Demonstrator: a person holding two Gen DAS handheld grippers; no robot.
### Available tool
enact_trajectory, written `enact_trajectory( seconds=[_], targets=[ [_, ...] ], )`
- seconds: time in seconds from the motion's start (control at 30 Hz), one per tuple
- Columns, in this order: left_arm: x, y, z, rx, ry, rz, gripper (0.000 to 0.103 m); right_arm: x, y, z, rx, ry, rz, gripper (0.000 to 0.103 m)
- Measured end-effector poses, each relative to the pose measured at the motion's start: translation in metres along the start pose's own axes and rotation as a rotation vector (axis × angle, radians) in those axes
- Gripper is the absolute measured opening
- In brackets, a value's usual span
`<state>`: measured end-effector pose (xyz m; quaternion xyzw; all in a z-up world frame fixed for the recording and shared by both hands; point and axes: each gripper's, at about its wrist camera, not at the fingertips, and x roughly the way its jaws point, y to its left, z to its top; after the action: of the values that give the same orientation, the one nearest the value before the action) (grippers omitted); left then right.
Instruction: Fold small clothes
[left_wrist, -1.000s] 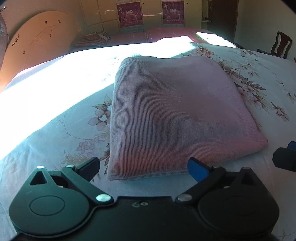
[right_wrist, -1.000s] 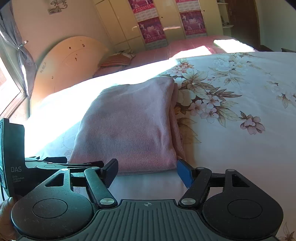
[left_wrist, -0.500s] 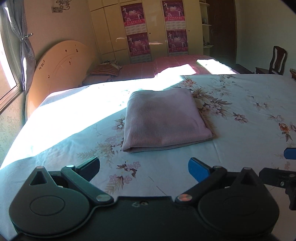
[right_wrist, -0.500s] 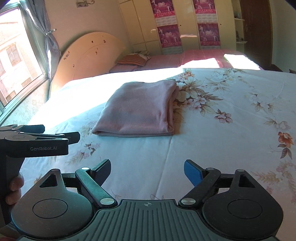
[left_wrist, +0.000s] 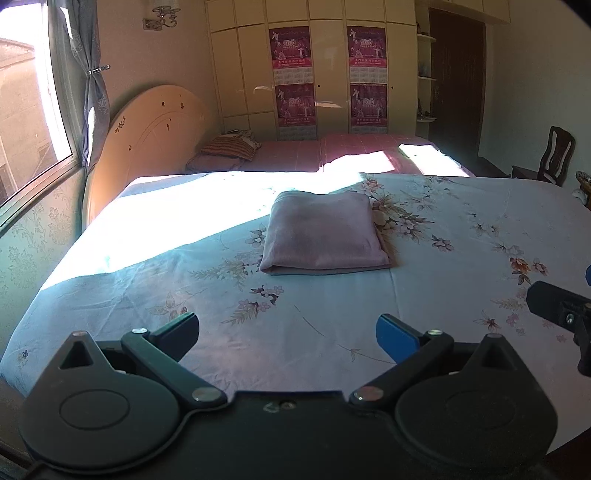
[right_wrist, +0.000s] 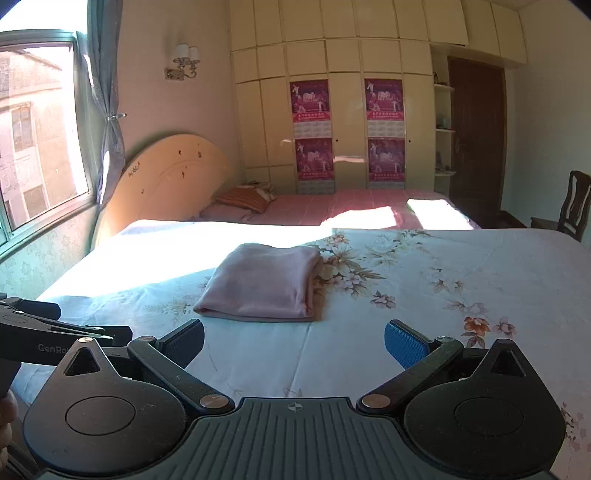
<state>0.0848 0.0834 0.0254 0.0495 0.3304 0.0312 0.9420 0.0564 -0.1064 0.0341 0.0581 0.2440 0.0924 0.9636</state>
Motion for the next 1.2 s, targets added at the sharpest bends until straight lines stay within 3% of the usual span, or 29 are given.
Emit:
enact_trajectory(
  seconds=[0.3, 1.2],
  targets=[
    [-0.032, -0.002, -0.008, -0.015, -0.037, 0.013, 0.102, -0.030, 0.002, 0.000, 0.030, -0.056, 0.020, 0.103],
    [-0.028, -0.002, -0.007, -0.035, -0.031, 0.029, 0.102, -0.029, 0.003, -0.004, 0.012, -0.050, 0.028, 0.103]
  ],
)
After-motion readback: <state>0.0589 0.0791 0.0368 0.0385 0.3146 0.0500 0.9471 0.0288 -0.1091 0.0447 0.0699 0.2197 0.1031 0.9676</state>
